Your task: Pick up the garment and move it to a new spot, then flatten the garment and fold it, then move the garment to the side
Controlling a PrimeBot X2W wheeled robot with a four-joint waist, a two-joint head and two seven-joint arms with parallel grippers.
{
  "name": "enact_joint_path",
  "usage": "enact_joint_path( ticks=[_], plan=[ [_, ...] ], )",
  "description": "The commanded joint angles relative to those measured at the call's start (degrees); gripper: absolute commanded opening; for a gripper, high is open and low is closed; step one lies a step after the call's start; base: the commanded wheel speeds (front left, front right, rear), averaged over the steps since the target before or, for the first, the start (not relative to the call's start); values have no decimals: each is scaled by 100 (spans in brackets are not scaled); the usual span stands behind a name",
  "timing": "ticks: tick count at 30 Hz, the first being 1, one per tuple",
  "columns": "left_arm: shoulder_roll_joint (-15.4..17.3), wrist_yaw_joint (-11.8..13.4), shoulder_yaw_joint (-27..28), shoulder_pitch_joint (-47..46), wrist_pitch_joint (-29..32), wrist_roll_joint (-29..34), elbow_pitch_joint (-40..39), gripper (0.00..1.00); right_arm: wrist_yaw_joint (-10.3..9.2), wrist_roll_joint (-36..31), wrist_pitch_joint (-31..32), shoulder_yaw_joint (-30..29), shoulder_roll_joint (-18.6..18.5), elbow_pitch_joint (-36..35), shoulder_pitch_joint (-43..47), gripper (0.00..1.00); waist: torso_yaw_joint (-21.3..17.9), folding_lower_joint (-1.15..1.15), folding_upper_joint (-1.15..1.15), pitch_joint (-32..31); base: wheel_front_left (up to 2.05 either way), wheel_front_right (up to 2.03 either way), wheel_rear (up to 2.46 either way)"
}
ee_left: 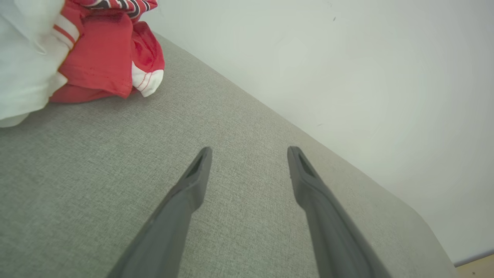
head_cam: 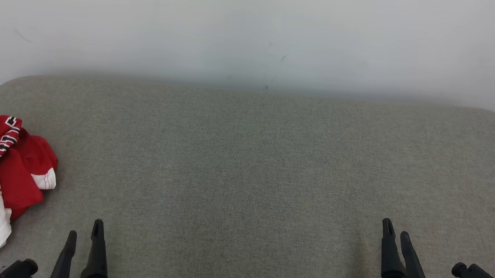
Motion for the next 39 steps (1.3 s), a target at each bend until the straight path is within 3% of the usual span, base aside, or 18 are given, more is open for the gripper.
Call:
enact_joint_path(
  ticks=[1,39],
  plan=[
    [39,11,-20,34,-64,219,-51,100,35,-183,-59,20,-36,-30,-104,100,-2,0,0,1,0,0,0],
    [49,90,-173,186,-564,2516,-10,100,37,-2399,-561,42,19,140,-47,100,-161,0,0,48,0,0,0]
  ],
)
